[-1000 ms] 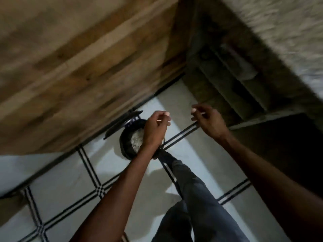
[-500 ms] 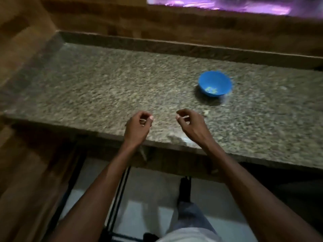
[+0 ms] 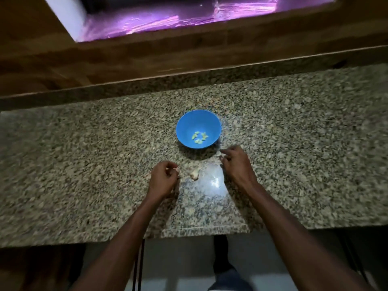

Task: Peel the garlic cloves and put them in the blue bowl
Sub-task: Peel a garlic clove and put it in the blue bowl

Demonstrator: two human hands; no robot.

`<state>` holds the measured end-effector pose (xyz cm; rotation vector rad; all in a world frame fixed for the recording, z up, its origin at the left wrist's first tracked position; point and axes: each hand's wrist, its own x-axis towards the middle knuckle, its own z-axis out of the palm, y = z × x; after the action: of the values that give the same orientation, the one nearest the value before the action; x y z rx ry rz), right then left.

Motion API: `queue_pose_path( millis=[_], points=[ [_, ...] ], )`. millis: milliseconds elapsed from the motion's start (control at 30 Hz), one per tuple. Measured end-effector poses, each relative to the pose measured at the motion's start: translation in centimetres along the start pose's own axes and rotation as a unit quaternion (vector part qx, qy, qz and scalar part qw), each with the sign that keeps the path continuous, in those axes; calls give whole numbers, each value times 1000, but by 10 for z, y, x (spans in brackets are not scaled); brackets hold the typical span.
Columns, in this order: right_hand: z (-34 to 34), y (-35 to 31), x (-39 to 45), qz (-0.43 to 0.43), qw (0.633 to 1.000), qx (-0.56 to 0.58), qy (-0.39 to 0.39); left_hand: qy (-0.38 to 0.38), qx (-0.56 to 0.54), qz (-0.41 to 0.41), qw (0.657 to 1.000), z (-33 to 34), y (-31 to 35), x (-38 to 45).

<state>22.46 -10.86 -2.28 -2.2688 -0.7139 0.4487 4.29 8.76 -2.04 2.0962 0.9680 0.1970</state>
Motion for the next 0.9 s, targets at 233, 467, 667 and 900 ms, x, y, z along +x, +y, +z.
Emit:
queue_pose_path(
  millis=[233, 467, 667, 900],
  points=[
    [4, 7, 20, -90, 985, -128, -75, -10, 6, 2, 1000, 12, -2, 11],
    [-28, -29, 4, 0, 996, 78, -32, -34, -63, 29, 997, 13, 16, 4],
    [-35, -76, 43, -3, 991, 130, 23, -110, 25, 123, 986, 35, 16, 7],
    [-23, -87, 44, -8, 992, 118, 42, -82, -137, 30, 987, 29, 13, 0]
  ],
)
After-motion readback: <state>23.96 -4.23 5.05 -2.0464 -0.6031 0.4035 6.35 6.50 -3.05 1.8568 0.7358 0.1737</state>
